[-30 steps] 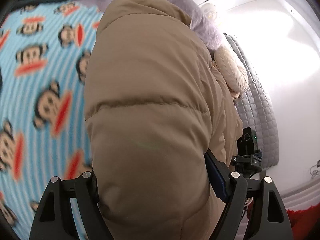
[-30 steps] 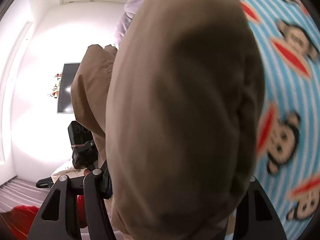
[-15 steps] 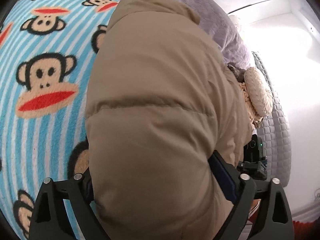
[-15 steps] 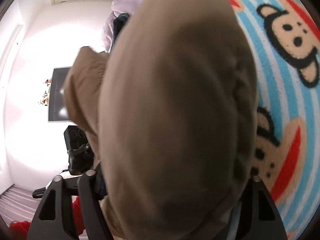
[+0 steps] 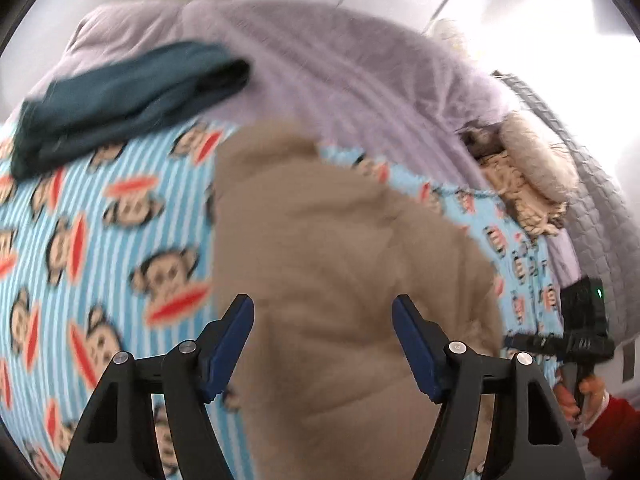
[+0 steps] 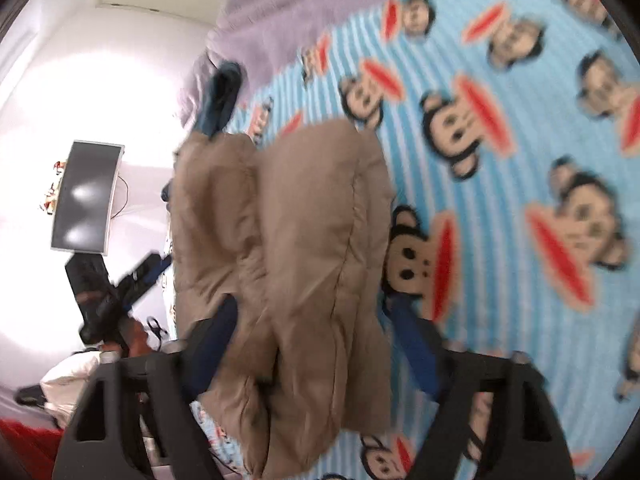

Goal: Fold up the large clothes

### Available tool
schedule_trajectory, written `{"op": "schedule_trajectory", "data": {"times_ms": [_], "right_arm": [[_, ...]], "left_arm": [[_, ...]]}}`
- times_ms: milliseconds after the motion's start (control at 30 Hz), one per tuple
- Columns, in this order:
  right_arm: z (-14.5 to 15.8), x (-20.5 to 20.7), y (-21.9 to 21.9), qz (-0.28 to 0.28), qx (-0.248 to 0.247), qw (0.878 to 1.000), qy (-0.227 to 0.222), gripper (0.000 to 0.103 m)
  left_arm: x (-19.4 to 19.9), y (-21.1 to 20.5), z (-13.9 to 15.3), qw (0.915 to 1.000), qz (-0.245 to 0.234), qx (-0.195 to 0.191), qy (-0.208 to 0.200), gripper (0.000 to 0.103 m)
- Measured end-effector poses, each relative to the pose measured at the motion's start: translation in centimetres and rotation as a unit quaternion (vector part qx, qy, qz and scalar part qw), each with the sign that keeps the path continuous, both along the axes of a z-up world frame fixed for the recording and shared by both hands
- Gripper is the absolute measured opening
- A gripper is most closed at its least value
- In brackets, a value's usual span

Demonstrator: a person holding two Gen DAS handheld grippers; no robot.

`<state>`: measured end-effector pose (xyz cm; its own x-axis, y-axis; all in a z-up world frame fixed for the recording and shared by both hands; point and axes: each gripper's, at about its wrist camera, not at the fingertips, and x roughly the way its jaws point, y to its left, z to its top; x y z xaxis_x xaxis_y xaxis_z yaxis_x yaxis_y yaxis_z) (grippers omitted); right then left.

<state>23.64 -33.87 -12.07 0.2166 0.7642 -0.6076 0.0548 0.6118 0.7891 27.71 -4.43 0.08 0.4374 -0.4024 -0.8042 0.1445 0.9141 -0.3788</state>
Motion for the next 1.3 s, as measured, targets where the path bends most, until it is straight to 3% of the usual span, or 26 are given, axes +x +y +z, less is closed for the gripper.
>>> {"op": "schedule_trajectory", "data": {"times_ms": [33, 67, 100, 167, 233, 333, 433, 467, 633, 767, 967, 1300], "right_arm": [[0.8, -0.3, -0.1, 0.0, -0.001, 1.0, -0.007, 0.034], [1.8, -0.8, 0.3, 0.0, 0.001, 1.0, -0.017, 0.026], [2.7, -1.2, 0.1, 0.002, 0.007, 1.0, -0.027, 0.025], [3.5, -0.9, 0.2, 0.017, 0.021, 0.999, -0.047, 0.024], [4.1, -1.1, 2.1, 0.041, 0.009, 0.997, -0.06, 0.024], [3.0, -2.3, 5.4, 0.073, -0.067, 0.994, -0.046, 0.024], [0.1, -4.3, 6.3, 0.078, -0.131, 0.988, -0.033, 0.02], [-1.1, -4.7, 6.1, 0.07, -0.139, 0.988, -0.026, 0.02], [-5.3, -5.9, 3.8, 0.02, -0.081, 0.997, 0.01, 0.019], [-4.7, -6.1, 5.0, 0.03, -0.121, 0.992, -0.01, 0.019], [-4.5, -6.1, 6.2, 0.013, -0.134, 0.991, -0.003, 0.019], [-4.5, -4.0, 10.1, 0.02, -0.168, 0.986, -0.006, 0.019]], "left_arm": [[0.8, -0.6, 0.3, 0.9999, -0.01, -0.002, -0.005, 0.073], [1.5, -2.5, 0.6, 0.9999, -0.014, 0.001, -0.008, 0.073], [2.4, -3.9, 0.4, 0.9997, -0.022, 0.006, -0.01, 0.073], [3.4, -6.6, -0.7, 0.9992, -0.034, 0.019, -0.002, 0.073], [4.4, -9.6, -2.3, 0.9961, -0.041, 0.079, -0.003, 0.073], [5.0, -12.7, -4.4, 0.9886, -0.056, 0.14, -0.008, 0.073], [4.9, -14.3, -5.6, 0.9847, -0.066, 0.161, -0.009, 0.073], [4.7, -14.6, -5.9, 0.9835, -0.07, 0.166, -0.011, 0.073], [3.8, -16.0, -6.7, 0.9778, -0.078, 0.193, -0.027, 0.073], [3.6, -16.2, -6.9, 0.9752, -0.08, 0.204, -0.03, 0.073], [3.3, -16.3, -6.6, 0.9735, -0.079, 0.212, -0.03, 0.074], [0.6, -14.3, -2.5, 0.9737, -0.062, 0.218, -0.024, 0.074]]}}
